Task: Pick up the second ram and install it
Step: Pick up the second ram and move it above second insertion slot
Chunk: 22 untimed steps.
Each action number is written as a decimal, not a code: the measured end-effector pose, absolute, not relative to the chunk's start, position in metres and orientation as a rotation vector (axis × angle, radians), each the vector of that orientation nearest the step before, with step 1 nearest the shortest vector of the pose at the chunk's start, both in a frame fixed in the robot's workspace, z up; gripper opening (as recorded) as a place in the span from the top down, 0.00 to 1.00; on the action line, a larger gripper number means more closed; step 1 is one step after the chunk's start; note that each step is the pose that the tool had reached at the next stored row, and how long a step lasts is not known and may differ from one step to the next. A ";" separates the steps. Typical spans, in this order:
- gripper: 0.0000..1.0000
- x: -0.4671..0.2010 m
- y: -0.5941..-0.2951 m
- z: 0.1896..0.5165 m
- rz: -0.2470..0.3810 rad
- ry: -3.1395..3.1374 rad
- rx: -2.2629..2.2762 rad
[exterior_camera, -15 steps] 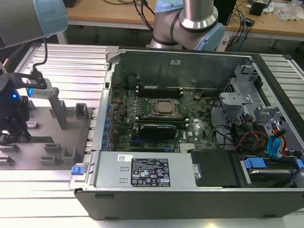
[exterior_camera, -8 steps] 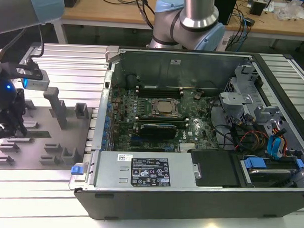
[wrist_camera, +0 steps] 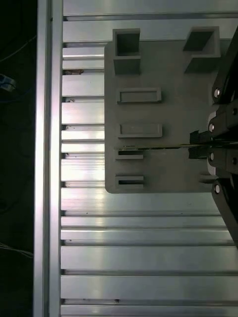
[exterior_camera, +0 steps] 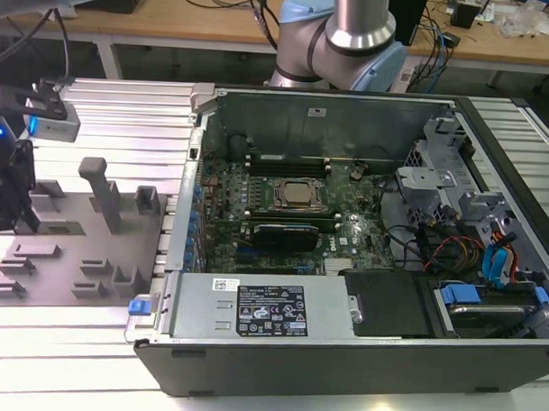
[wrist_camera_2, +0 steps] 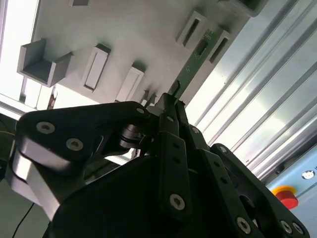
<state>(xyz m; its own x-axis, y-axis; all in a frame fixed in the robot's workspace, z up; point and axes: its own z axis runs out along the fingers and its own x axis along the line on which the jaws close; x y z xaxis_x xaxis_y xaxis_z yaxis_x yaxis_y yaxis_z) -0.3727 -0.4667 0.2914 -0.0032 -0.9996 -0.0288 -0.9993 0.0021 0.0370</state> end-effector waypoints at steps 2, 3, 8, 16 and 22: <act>0.89 -0.373 -0.467 0.296 -0.073 -2.220 2.214; 0.89 -0.373 -0.467 0.299 -0.073 -2.220 2.214; 0.89 -0.373 -0.467 0.313 -0.073 -2.220 2.214; 0.89 -0.373 -0.467 0.331 -0.073 -2.220 2.214; 0.89 -0.373 -0.467 0.346 -0.073 -2.220 2.214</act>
